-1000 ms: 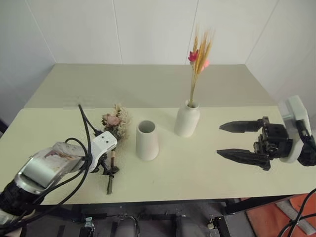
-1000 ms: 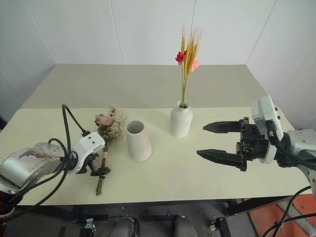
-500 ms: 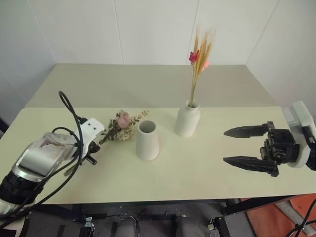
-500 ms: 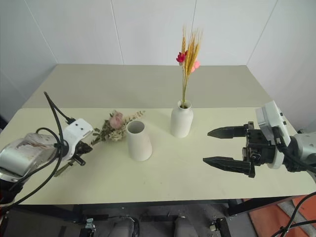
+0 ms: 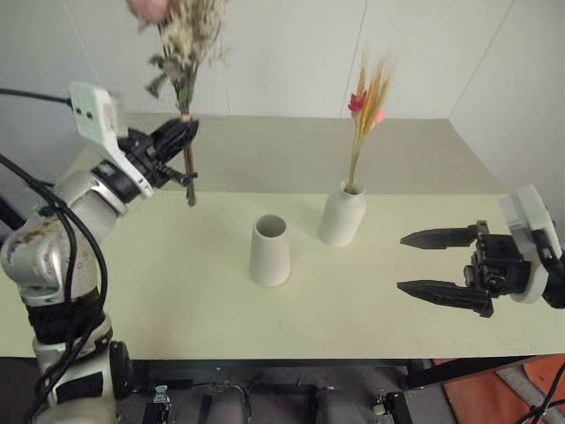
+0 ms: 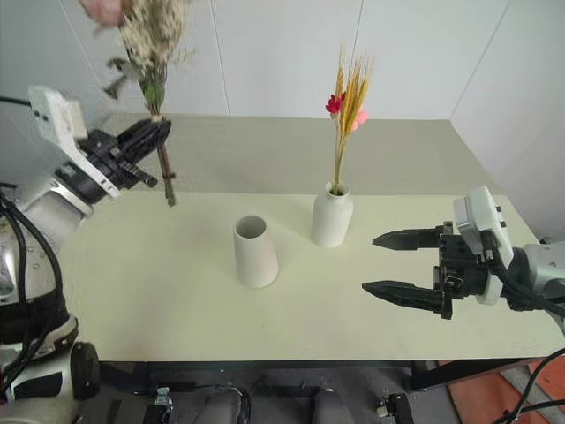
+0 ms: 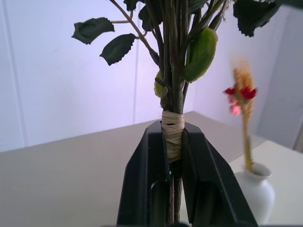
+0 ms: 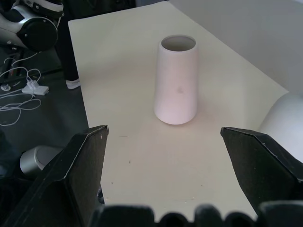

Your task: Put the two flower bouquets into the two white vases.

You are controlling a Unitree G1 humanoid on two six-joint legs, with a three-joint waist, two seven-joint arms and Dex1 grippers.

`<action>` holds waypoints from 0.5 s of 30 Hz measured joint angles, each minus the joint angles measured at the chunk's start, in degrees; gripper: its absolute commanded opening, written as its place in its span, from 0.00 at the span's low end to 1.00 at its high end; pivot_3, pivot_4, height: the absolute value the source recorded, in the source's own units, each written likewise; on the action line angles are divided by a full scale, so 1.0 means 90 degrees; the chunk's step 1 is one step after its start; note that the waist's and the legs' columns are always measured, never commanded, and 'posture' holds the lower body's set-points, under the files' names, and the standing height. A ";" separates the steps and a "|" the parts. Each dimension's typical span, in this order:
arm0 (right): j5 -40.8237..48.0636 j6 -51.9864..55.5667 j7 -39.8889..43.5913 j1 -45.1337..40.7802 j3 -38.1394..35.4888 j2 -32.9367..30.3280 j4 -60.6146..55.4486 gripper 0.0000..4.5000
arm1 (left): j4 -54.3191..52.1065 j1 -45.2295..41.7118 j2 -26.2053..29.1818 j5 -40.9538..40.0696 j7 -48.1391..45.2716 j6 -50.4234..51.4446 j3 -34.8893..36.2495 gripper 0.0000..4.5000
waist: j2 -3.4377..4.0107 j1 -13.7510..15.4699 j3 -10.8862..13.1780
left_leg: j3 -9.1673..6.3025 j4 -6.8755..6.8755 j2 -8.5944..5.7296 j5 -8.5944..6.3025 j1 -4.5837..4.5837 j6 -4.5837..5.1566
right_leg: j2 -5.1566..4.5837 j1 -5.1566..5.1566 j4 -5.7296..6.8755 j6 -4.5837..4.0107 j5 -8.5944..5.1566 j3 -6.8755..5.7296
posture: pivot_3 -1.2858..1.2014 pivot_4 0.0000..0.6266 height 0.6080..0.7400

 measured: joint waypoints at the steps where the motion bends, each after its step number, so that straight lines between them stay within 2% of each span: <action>1: 0.0000 0.0000 -0.0016 0.0006 -0.0002 0.0001 -0.0021 1.00 | 0.0136 -0.0116 -0.0044 -0.0209 -0.0003 0.0107 0.0019 0.03 | 0.0000 -0.0001 0.0000 | 0.0000 0.0000 0.0000 0.0000 0.0007 0.0000 | 0.0000 0.0006 0.0000 0.0000 0.0000 -0.0001 | 0.52 0.24 1.00; 5: 0.0001 0.0000 -0.0158 0.0049 -0.0002 0.0051 -0.0151 1.00 | 0.0659 -0.0427 -0.0178 -0.0900 -0.0219 0.0408 -0.0039 0.03 | 0.0000 -0.0013 0.0000 | 0.0000 0.0001 0.0000 0.0000 0.0012 0.0000 | 0.0000 0.0011 0.0001 0.0002 -0.0001 0.0000 | 0.52 0.24 1.00; 15: 0.0090 0.0001 -0.0472 0.0350 -0.0156 0.0139 -0.0419 1.00 | 0.1427 -0.0470 -0.0455 -0.1024 -0.1396 0.0094 -0.0773 0.03 | 0.0000 -0.0046 0.0000 | -0.0001 0.0001 0.0000 0.0000 0.0010 0.0000 | 0.0002 0.0009 0.0001 0.0000 0.0000 0.0000 | 0.52 0.24 1.00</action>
